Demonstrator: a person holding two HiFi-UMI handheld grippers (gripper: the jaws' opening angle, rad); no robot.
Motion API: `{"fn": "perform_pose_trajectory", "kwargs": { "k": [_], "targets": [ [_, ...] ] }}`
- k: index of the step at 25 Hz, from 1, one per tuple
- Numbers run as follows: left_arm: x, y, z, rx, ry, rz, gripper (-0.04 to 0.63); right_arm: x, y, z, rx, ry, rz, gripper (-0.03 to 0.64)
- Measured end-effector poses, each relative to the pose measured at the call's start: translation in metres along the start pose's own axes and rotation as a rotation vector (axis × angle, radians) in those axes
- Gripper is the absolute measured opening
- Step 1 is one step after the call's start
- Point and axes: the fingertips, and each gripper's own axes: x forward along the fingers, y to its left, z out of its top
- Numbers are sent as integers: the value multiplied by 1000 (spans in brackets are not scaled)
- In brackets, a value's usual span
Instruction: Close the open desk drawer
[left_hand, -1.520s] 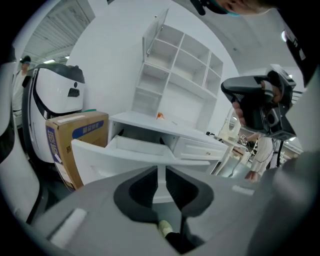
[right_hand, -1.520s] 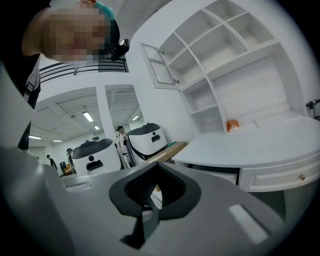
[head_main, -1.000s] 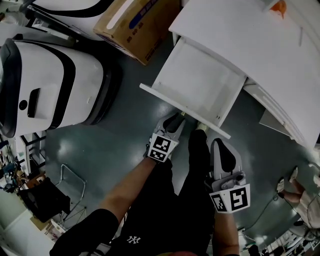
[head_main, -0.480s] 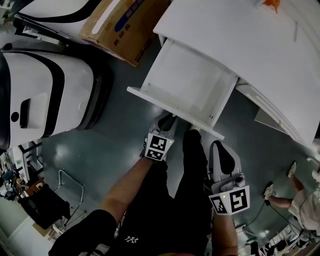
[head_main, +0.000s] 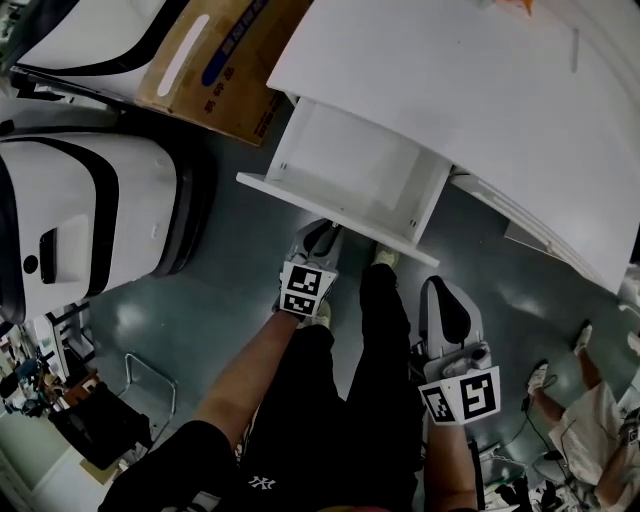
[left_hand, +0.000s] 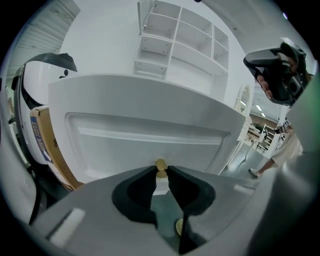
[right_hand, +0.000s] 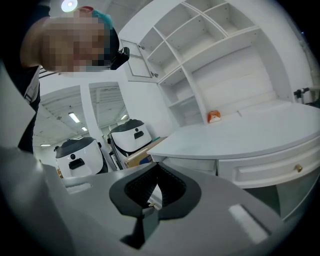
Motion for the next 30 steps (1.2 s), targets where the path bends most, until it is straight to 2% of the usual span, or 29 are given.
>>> {"fn": "perform_pose_trajectory", "kwargs": {
  "k": [17, 30],
  "targets": [
    [48, 9, 36, -8, 1, 4, 75, 46, -39, 20, -36, 25, 16, 21],
    [78, 15, 61, -10, 10, 1, 75, 83, -50, 38, -58, 41, 62, 21]
  ]
}}
